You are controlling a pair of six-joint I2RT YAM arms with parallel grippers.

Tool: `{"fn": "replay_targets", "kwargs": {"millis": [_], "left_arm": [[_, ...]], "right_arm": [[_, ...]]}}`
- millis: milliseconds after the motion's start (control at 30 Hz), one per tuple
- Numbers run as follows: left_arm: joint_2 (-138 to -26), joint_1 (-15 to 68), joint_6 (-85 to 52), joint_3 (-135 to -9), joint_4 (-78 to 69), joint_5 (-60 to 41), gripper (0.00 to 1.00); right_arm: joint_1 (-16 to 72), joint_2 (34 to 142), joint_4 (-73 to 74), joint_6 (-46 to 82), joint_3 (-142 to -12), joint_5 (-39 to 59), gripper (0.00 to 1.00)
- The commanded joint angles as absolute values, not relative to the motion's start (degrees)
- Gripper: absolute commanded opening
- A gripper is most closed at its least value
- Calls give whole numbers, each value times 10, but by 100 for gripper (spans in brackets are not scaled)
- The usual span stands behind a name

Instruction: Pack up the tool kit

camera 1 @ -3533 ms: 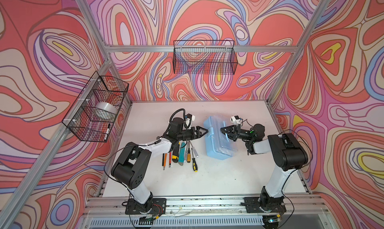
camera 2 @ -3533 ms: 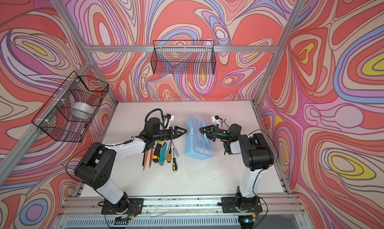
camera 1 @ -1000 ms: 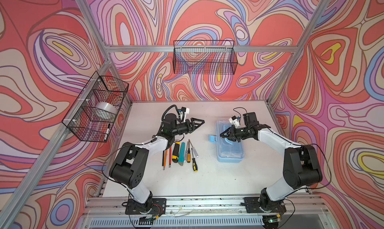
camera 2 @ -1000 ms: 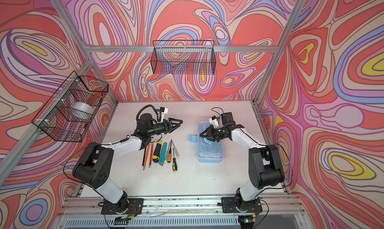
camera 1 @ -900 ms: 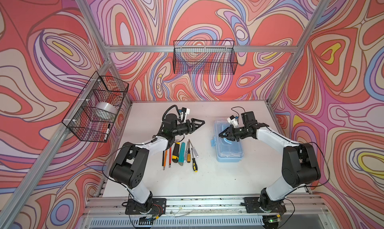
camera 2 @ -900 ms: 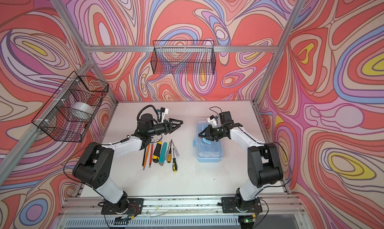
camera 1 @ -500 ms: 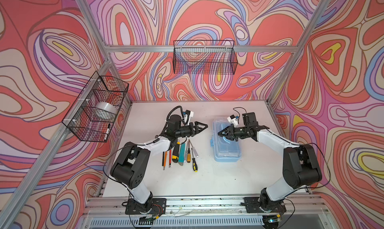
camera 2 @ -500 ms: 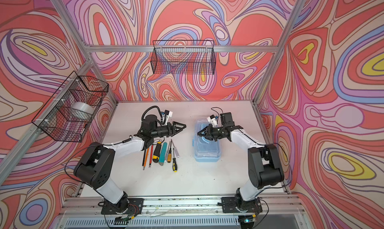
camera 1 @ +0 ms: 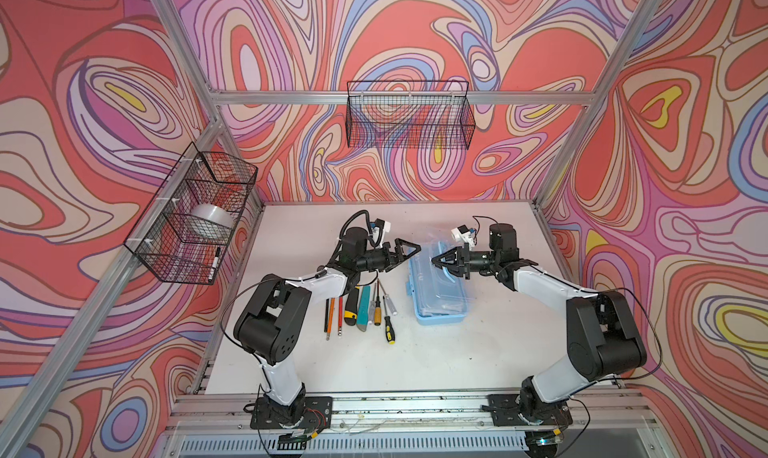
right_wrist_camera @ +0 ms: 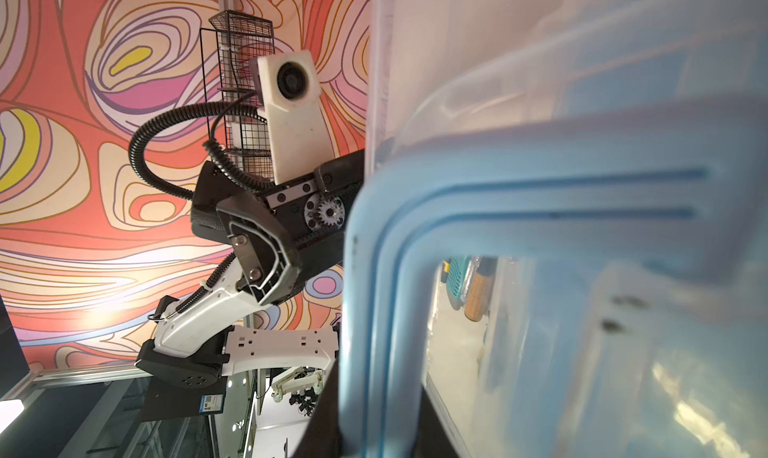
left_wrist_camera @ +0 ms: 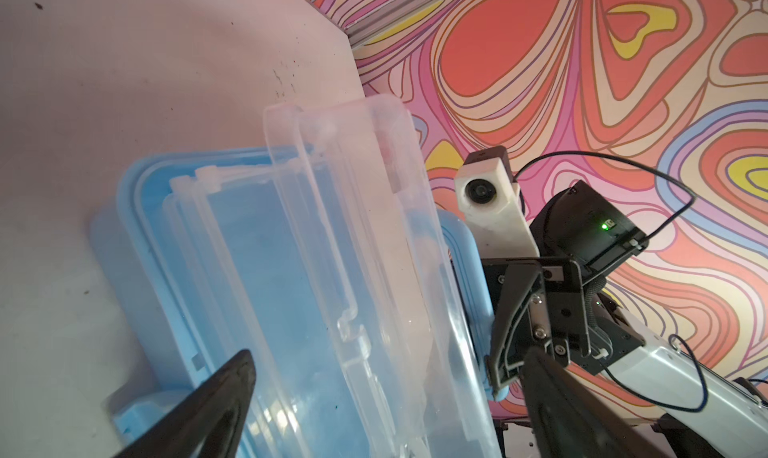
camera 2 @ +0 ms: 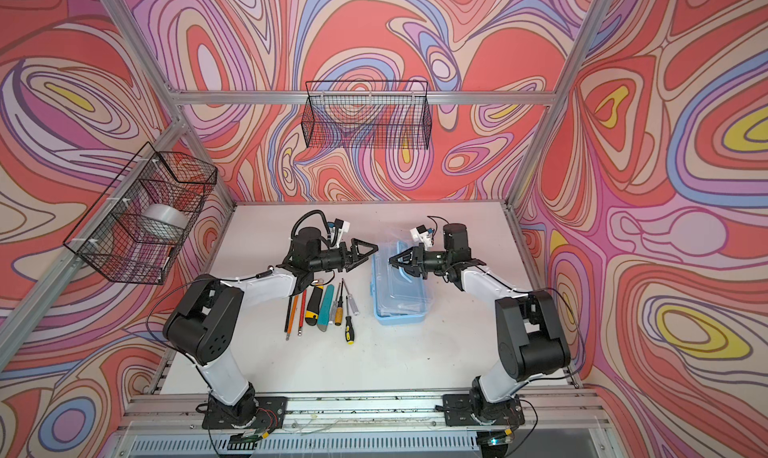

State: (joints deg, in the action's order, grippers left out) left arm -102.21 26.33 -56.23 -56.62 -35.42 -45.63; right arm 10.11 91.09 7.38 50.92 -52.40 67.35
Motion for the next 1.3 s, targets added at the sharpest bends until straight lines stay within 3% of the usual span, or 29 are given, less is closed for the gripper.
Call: {"fn": "replay_targets", "kwargs": {"millis": [0,200,300,433,567,967,1267], "left_arm": [[-1046,276,-588,-594,-403,-466,100],[-1085,294,-621,-624,-437,-474,98],[-1095,297,-634,-632,-456,-474,97],[-1099,297,-649,-644,-468,-477,96],[-1093,302,-638,-657,-449,-477,96],[-1090,323,-626,-693,-415,-469,95],[-1120,369,-617,-776,-368,-452,95]], "right_arm": [[102,904,111,497,-519,701,0],[102,905,98,481,-514,695,0],[103,899,1,411,-536,671,0],[102,885,-120,330,-570,612,41],[102,863,-187,297,-588,540,53],[72,738,-297,285,-600,344,55],[40,608,-341,297,-573,87,58]]}}
